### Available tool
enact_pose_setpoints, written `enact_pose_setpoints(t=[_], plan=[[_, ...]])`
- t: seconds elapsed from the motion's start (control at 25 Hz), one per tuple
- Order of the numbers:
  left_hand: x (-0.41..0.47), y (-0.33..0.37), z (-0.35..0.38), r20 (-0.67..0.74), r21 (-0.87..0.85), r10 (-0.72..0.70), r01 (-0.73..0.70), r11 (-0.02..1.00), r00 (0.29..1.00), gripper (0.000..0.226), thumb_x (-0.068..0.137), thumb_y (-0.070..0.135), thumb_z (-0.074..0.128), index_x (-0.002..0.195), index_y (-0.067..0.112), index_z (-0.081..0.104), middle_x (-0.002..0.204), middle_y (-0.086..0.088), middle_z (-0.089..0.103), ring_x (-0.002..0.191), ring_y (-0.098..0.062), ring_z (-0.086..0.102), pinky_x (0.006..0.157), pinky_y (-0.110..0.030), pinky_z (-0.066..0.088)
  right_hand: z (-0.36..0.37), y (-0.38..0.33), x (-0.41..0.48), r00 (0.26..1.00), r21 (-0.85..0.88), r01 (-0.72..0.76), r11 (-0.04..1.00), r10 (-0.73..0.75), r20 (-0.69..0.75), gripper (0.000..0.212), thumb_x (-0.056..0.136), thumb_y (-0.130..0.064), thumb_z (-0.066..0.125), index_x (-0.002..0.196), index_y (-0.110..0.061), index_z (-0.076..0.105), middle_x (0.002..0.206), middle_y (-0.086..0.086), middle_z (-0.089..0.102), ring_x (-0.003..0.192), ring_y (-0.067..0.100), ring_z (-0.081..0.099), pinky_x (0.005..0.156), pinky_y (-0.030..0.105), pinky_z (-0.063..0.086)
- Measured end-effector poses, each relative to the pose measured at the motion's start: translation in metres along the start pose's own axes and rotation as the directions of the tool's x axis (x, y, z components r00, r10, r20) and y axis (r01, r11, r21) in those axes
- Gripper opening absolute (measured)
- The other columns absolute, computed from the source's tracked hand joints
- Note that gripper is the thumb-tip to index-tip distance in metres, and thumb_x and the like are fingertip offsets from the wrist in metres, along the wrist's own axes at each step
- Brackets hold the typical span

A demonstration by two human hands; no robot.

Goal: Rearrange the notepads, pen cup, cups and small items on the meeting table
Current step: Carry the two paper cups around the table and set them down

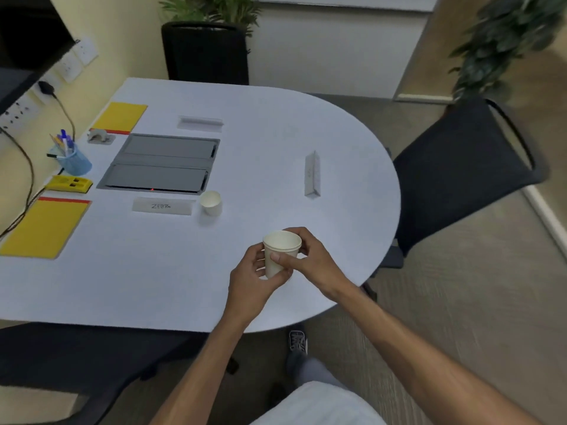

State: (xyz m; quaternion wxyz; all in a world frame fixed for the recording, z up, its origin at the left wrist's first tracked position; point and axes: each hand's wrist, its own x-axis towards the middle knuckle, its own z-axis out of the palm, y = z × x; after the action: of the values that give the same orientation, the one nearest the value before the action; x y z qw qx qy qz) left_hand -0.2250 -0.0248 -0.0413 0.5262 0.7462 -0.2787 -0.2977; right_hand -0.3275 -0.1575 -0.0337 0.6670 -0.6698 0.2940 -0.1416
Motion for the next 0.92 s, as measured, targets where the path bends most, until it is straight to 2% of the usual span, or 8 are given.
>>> enact_pose_setpoints(t=[0.16,0.36,0.48,0.68,0.92], plan=[[-0.025,0.009,0.023,0.092,0.007,0.035,-0.036,0.999,0.995,0.059,0.070,0.041,0.087,0.118,0.046,0.052,0.107,0.032,0.064,0.097,0.010,0.063,0.073,-0.007,0.051,-0.021,0.004,-0.043,0.996,0.003,-0.010,1.000,0.010,-0.088,0.061,0.070,-0.050,0.084,0.122,-0.031,0.059,0.121,-0.010,0.066,0.116,0.014,0.061,0.097,0.031,0.054],[-0.030,0.025,0.063,0.206,0.053,0.076,-0.089,0.995,0.976,0.062,0.070,0.041,0.086,0.121,0.043,0.051,0.110,0.028,0.063,0.098,0.009,0.062,0.075,-0.009,0.052,-0.059,0.011,-0.077,0.978,0.131,-0.027,0.991,0.053,-0.204,0.064,0.067,-0.042,0.085,0.123,-0.023,0.061,0.122,0.002,0.067,0.118,0.026,0.061,0.100,0.045,0.055],[-0.028,0.036,0.099,0.272,0.096,0.100,-0.131,0.987,0.957,0.066,0.069,0.046,0.086,0.123,0.042,0.049,0.111,0.030,0.059,0.099,0.004,0.062,0.074,-0.010,0.051,-0.092,0.014,-0.093,0.956,0.187,-0.002,0.982,0.057,-0.288,0.062,0.070,-0.037,0.084,0.125,-0.021,0.061,0.124,0.006,0.065,0.120,0.028,0.059,0.101,0.047,0.054],[-0.023,0.059,0.181,0.371,0.146,0.127,-0.193,0.970,0.920,0.069,0.065,0.058,0.082,0.123,0.048,0.044,0.108,0.037,0.053,0.100,0.004,0.060,0.069,-0.006,0.045,-0.173,0.015,-0.121,0.916,0.258,0.064,0.964,0.046,-0.399,0.076,0.064,-0.046,0.082,0.130,-0.016,0.057,0.128,0.010,0.063,0.121,0.026,0.060,0.099,0.042,0.054],[-0.020,0.097,0.298,0.418,0.125,0.146,-0.216,0.968,0.897,0.066,0.063,0.058,0.084,0.113,0.064,0.042,0.104,0.050,0.051,0.100,0.016,0.056,0.061,0.000,0.044,-0.309,0.009,-0.153,0.852,0.330,0.208,0.921,-0.004,-0.524,0.069,0.068,-0.036,0.084,0.127,-0.010,0.060,0.114,0.006,0.071,0.098,0.011,0.067,0.075,0.023,0.053]])
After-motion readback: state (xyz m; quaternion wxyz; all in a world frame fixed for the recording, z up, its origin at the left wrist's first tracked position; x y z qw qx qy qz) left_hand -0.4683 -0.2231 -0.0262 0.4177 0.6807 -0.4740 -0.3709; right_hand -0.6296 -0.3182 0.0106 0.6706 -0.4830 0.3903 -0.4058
